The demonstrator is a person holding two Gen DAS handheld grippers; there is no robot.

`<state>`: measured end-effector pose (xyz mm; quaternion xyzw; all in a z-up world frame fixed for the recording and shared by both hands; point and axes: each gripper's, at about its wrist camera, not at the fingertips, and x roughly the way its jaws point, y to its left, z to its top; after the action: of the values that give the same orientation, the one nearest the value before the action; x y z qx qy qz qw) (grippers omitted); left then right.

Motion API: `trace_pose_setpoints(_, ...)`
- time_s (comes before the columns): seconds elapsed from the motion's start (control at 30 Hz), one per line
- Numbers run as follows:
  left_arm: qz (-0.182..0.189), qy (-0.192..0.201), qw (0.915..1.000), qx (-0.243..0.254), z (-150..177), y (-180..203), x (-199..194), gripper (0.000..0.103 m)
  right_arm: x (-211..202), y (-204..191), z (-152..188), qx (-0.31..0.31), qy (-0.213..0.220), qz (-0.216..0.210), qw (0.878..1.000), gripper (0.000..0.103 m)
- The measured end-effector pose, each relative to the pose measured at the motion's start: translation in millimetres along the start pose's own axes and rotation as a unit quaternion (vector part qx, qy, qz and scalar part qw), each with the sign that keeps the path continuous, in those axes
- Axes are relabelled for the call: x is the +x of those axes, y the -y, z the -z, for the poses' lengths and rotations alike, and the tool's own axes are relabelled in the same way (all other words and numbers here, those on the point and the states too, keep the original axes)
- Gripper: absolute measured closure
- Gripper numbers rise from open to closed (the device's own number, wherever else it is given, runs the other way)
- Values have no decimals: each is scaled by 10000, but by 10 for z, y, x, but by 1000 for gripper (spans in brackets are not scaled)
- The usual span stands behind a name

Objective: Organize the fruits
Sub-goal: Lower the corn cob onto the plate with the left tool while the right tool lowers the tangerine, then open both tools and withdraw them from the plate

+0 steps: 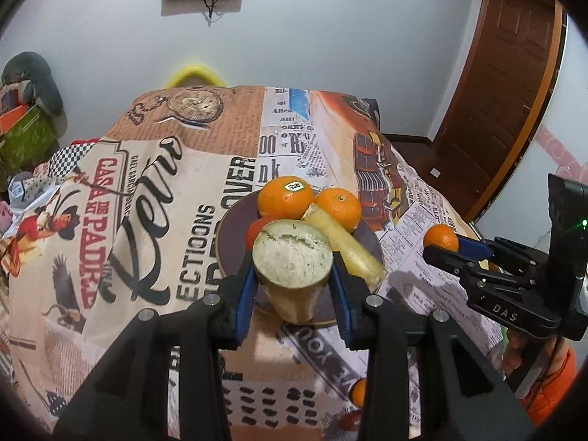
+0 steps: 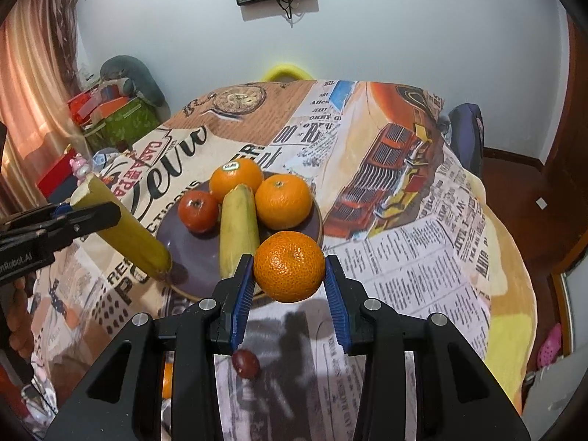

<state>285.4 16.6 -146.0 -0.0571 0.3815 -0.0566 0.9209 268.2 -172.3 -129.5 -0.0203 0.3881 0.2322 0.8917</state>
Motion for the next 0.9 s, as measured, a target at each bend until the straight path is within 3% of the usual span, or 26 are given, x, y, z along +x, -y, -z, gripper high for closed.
trace_pose_setpoints(0.5,161,-205,9996,82,-127,131,475,66,374,74,-163,-48,-189,-19,9998,68)
trace_pose_setpoints(0.9,37,-209,9998,6,-327,121,835,66,747,101,-218,-57,-539,-162,9984,68)
